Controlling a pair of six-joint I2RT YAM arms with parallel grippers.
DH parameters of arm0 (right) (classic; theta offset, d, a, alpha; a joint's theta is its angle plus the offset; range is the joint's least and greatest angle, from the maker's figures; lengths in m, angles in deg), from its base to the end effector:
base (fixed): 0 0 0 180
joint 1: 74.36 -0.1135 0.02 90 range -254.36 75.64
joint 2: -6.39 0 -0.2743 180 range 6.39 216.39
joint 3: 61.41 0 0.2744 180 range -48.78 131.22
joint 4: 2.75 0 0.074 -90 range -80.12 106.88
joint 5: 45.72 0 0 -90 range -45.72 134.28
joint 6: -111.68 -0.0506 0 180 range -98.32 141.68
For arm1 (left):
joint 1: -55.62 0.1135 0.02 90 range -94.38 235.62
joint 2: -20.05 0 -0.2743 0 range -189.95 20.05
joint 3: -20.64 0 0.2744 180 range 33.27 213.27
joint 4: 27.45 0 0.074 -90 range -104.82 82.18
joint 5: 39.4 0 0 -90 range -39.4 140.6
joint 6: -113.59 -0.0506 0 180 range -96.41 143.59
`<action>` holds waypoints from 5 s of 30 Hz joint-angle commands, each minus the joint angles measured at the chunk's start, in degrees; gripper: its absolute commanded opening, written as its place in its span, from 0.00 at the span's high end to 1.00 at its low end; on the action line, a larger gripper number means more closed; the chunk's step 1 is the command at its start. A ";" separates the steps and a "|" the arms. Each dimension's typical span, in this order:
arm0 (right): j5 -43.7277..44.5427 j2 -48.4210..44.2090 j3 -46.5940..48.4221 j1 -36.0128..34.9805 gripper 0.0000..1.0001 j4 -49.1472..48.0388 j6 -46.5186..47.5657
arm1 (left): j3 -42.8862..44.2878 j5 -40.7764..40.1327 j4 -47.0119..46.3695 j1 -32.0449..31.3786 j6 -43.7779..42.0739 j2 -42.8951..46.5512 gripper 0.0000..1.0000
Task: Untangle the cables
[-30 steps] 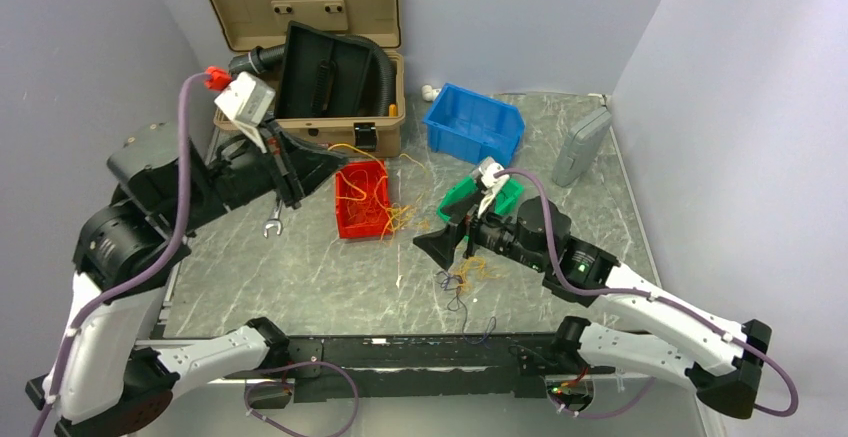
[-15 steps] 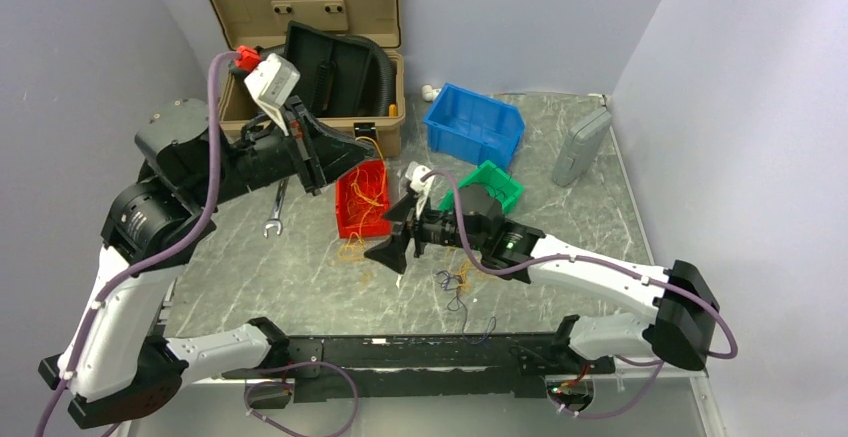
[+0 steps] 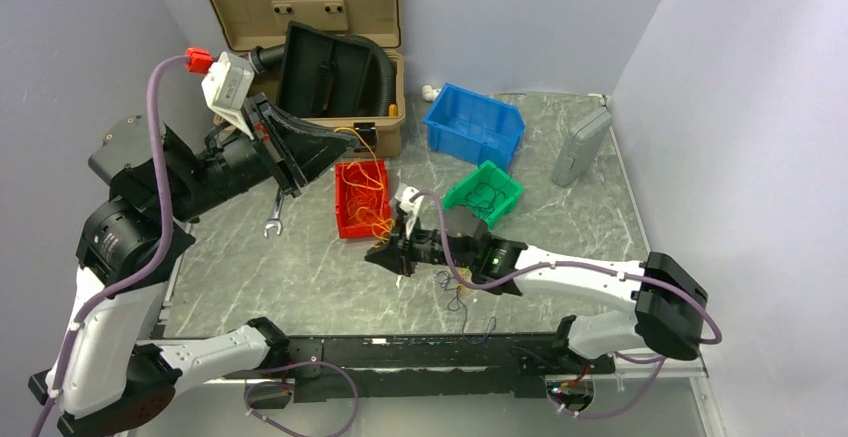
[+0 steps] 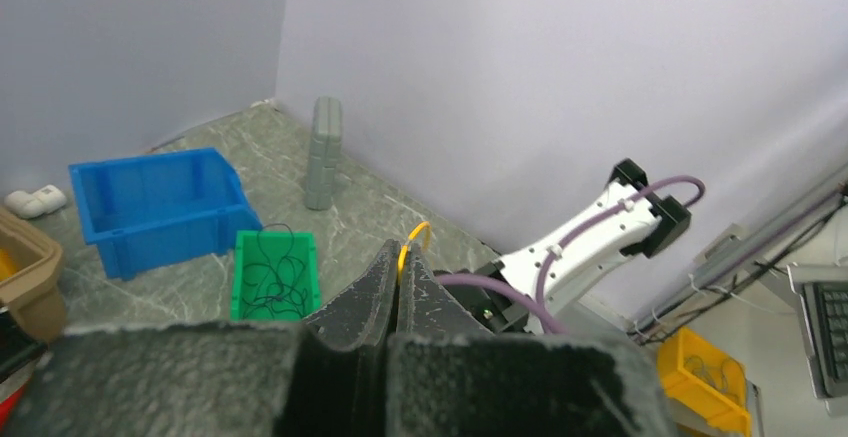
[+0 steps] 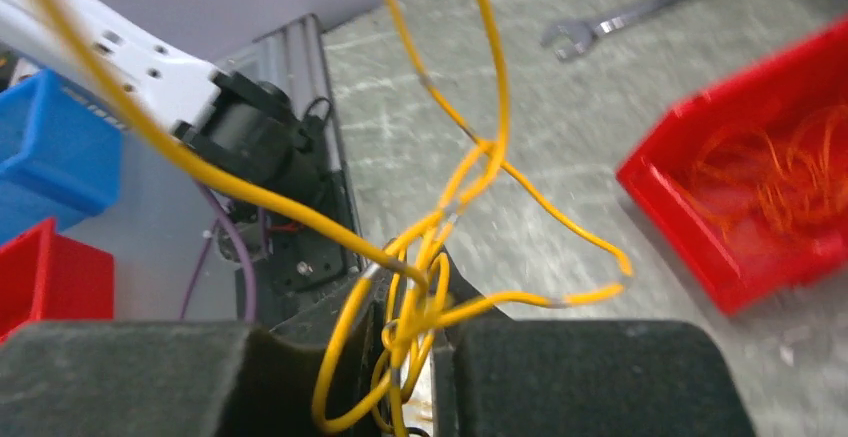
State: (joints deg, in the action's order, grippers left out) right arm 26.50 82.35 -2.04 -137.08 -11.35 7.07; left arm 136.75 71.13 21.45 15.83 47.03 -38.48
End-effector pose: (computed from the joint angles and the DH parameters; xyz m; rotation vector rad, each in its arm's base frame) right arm 0.1409 0.3070 0.2843 -0.9878 1.5932 1.2358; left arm 0.0992 -0.1057 0.5974 0.5270 1.4416 -1.1482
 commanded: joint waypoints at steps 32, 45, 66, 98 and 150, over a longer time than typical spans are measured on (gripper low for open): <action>43.04 -24.26 -0.43 17.69 1.00 39.00 -16.64 | -12.76 -55.42 -11.15 -0.16 -13.46 13.71 1.00; 22.29 17.16 43.72 39.17 1.00 45.04 -8.02 | -18.01 -39.47 -11.42 -0.11 -10.47 10.07 1.00; 13.39 43.05 67.57 47.34 0.19 42.52 13.90 | -3.37 -24.40 -15.97 2.59 -5.87 -15.21 1.00; 6.74 -1.88 33.35 60.02 0.12 30.37 3.15 | 26.06 -15.30 -48.73 7.75 5.92 -73.83 1.00; 28.43 -12.84 -9.19 25.23 0.08 54.57 -62.30 | -72.42 -14.18 -40.59 -4.60 11.30 4.45 0.09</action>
State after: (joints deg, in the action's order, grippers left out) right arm 51.04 67.14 -12.79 -110.61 45.95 -47.81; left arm 66.04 58.65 -14.57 11.78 57.50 -35.72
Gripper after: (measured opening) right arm 0.932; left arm 0.916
